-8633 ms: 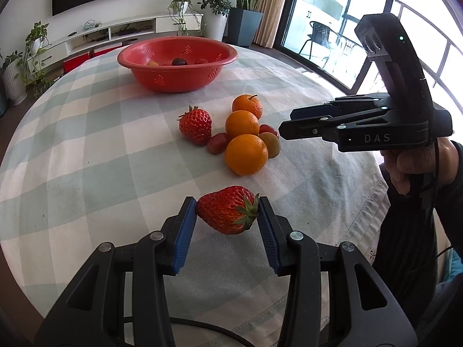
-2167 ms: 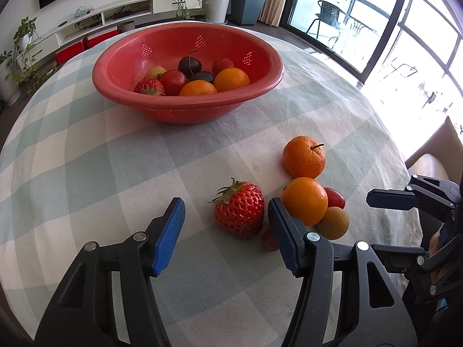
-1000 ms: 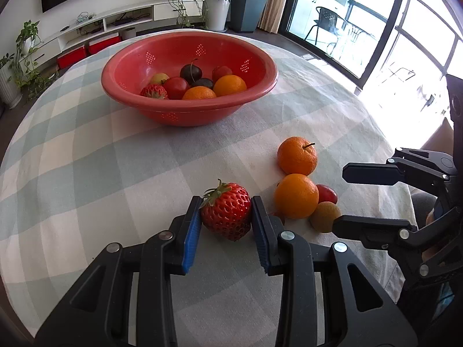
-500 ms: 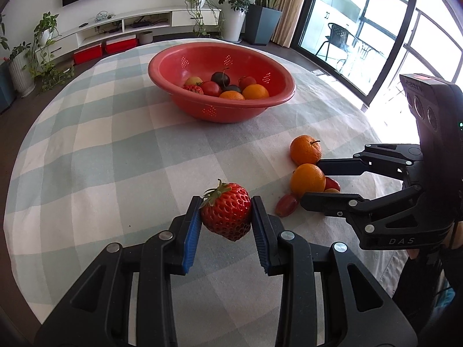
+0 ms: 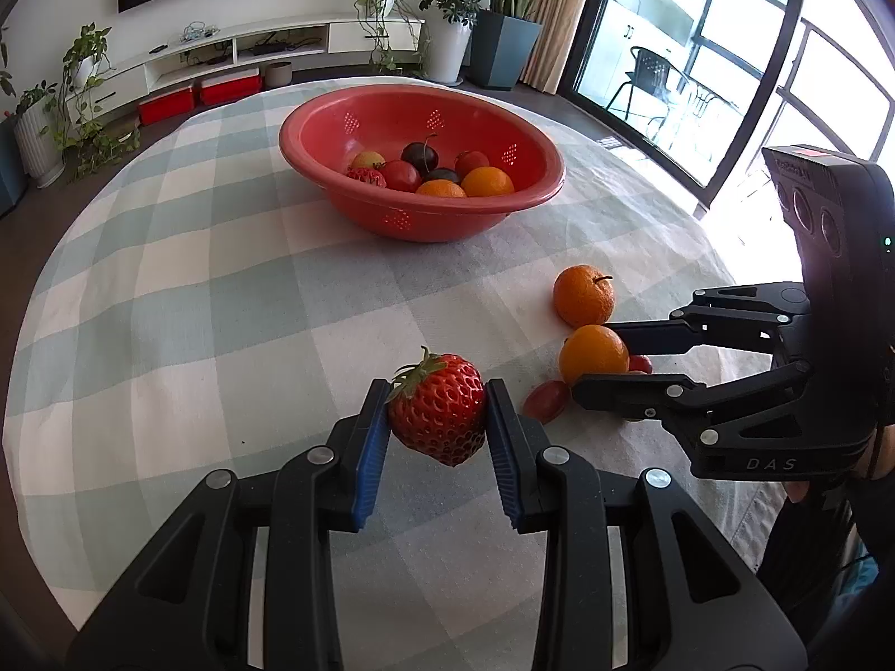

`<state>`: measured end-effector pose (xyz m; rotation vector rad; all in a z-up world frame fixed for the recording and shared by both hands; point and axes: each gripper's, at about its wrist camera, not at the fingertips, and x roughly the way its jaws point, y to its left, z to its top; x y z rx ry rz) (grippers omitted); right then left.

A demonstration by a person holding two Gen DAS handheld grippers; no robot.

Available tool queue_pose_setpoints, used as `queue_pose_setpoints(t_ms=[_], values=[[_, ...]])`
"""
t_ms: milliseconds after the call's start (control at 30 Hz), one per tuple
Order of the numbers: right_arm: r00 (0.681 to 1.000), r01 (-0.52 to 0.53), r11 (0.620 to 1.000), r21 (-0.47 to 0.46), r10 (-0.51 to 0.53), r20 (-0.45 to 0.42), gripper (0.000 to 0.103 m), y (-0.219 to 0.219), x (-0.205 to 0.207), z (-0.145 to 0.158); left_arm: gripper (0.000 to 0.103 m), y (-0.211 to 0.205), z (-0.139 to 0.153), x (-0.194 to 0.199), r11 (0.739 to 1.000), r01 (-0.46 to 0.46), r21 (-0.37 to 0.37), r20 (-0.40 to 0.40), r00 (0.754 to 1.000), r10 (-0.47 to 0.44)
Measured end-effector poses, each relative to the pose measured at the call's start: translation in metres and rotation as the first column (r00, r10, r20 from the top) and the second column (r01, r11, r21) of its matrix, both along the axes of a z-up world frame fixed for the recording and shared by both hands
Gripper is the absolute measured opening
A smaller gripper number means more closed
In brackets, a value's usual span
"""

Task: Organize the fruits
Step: 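Lift the strawberry with the left gripper while the right gripper grasps another orange, then carry the strawberry in the left gripper into the bowl while the right gripper carries the orange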

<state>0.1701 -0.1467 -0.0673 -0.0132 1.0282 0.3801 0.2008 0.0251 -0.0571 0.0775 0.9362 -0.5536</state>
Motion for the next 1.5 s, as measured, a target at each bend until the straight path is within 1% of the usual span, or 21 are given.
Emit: queue_pose_setpoints(t_ms=[233, 433, 567, 700, 900, 967, 1033, 1167, 1333, 1500], values=[[0.999, 0.011, 0.998, 0.057, -0.012, 0.032, 0.039, -0.009, -0.009, 0.019, 0.031, -0.002, 0.009, 0.001, 1.0, 0.001, -0.008, 0.016, 1.0, -0.001], [0.996, 0.042, 0.995, 0.092, -0.05, 0.08, 0.039, -0.028, -0.005, 0.046, 0.031, -0.003, 0.027, 0.013, 1.0, 0.002, -0.007, 0.053, 0.999, -0.001], [0.989, 0.077, 0.993, 0.094, -0.088, 0.122, 0.039, -0.045, 0.008, 0.067, 0.031, -0.004, 0.044, 0.03, 1.0, -0.003, -0.008, 0.088, 0.996, 0.004], [0.98, 0.08, 0.994, 0.08, -0.093, 0.176, 0.039, -0.051, 0.024, 0.089, 0.031, -0.009, 0.061, 0.053, 1.0, -0.007, -0.008, 0.12, 0.993, 0.008], [0.974, 0.066, 0.993, 0.096, -0.085, 0.212, 0.039, -0.053, 0.069, 0.109, 0.031, -0.023, 0.076, 0.102, 1.0, -0.02, 0.016, 0.142, 0.99, 0.017], [0.974, 0.076, 0.993, 0.094, -0.094, 0.208, 0.039, -0.054, 0.087, 0.109, 0.031, -0.03, 0.077, 0.118, 0.999, -0.024, 0.032, 0.144, 0.989, 0.019], [0.976, 0.078, 0.992, 0.098, -0.096, 0.196, 0.039, -0.054, 0.104, 0.104, 0.031, -0.037, 0.072, 0.136, 0.999, -0.029, 0.045, 0.13, 0.991, 0.023], [0.984, 0.091, 0.991, 0.096, -0.104, 0.144, 0.039, -0.052, 0.133, 0.086, 0.031, -0.051, 0.054, 0.164, 0.997, -0.026, 0.066, 0.103, 0.994, 0.019], [0.991, 0.084, 0.995, 0.056, -0.089, 0.095, 0.039, -0.045, 0.153, 0.057, 0.031, -0.063, 0.033, 0.178, 0.996, -0.021, 0.081, 0.079, 0.997, 0.015], [0.995, 0.079, 0.996, 0.032, -0.081, 0.065, 0.039, -0.042, 0.164, 0.037, 0.031, -0.066, 0.015, 0.185, 0.995, -0.026, 0.097, 0.064, 0.998, 0.02]])
